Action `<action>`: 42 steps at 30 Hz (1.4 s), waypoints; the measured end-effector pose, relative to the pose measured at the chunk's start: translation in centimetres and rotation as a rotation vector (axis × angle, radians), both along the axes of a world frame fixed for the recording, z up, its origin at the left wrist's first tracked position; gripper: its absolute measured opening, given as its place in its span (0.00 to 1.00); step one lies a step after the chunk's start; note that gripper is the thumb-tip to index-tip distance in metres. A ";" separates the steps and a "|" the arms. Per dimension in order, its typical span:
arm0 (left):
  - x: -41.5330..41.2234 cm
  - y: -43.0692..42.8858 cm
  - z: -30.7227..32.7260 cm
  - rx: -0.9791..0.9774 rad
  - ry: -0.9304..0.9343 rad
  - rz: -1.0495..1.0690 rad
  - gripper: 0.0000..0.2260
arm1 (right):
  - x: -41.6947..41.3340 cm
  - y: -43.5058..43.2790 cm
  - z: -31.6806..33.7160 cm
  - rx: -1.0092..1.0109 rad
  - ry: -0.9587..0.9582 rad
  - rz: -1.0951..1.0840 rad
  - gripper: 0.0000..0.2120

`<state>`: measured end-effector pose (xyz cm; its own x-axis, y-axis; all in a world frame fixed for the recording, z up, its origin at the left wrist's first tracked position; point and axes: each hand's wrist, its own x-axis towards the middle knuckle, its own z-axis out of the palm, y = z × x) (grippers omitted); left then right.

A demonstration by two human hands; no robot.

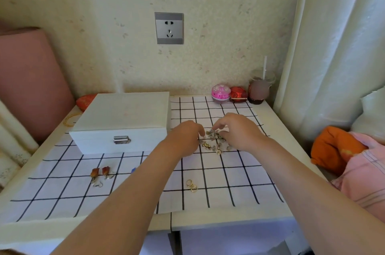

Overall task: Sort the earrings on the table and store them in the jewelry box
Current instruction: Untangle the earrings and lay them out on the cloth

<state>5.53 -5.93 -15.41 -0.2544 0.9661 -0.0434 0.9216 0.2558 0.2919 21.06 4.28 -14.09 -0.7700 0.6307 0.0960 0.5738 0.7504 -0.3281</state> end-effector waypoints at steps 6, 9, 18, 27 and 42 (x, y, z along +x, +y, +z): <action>0.2 1.2 -0.1 -0.016 -0.048 0.001 0.10 | -1.5 1.1 0.2 0.026 -0.105 0.119 0.08; -0.1 1.4 0.1 -0.007 -0.081 0.010 0.11 | -1.5 1.3 0.2 0.007 -0.102 0.121 0.08; 0.1 2.1 1.6 0.096 -0.164 0.052 0.13 | -1.5 0.9 0.2 0.011 -0.113 0.138 0.06; -0.5 1.4 2.0 0.141 -0.337 0.032 0.11 | -0.9 1.1 0.8 -0.364 0.218 -0.029 0.03; -1.7 0.0 4.0 0.387 -0.377 0.044 0.12 | -2.5 -0.2 1.9 -0.840 0.641 -0.151 0.13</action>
